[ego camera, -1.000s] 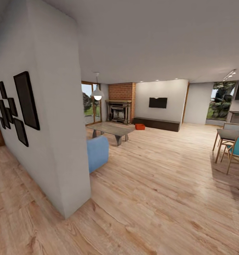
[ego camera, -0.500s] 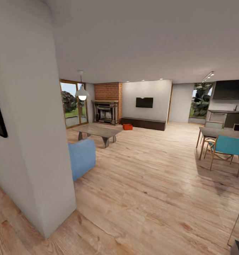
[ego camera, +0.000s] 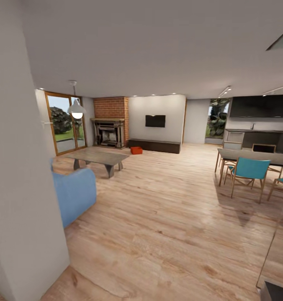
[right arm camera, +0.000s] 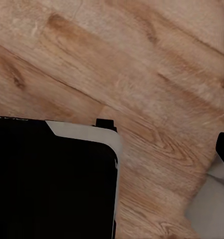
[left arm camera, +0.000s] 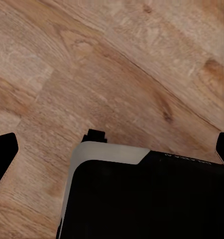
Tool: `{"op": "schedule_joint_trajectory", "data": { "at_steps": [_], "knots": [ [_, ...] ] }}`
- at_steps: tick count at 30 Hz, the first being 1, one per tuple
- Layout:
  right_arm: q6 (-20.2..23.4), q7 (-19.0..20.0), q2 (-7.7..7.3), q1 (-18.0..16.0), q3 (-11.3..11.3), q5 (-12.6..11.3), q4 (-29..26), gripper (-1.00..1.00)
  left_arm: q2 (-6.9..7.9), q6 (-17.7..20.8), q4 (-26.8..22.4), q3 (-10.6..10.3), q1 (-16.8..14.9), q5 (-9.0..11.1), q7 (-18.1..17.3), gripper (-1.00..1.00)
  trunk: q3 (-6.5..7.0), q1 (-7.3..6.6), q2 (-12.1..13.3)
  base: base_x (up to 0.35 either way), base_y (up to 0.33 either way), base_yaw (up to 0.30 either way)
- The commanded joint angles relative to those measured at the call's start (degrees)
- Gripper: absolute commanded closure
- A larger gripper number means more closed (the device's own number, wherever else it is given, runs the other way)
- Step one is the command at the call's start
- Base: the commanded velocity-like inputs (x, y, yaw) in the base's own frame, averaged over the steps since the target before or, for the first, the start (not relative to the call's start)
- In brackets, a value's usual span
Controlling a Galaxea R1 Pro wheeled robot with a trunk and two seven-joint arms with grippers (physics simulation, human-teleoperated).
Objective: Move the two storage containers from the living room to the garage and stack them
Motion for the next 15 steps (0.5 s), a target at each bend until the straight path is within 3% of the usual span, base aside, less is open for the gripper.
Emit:
{"op": "schedule_joint_trajectory", "data": {
  "at_steps": [1, 9, 15],
  "knots": [
    [-0.3, 0.1, 0.01, -0.1, 0.4, -0.1, 0.2, -1.0, 0.0, 0.2, 0.0, 0.2, 0.0, 0.6, 0.1, -1.0, -0.01, 0.05, 0.0, 0.323, 0.0, -0.237],
    [-0.3, 0.0, 0.0, -0.1, 0.4, -0.1, 0.2, -1.0, 0.0, 0.2, 0.0, 0.2, 0.0, 0.6, 0.1, -1.0, -0.01, 0.05, 0.0, 0.323, 0.0, -0.236],
    [-0.3, -0.5, -0.01, -0.1, 0.4, -0.2, 0.2, -1.0, 0.0, 0.1, 0.0, 0.2, 0.0, 0.6, 0.1, -1.0, -0.01, 0.05, 0.0, 0.323, 0.0, -0.069]
  ]
}}
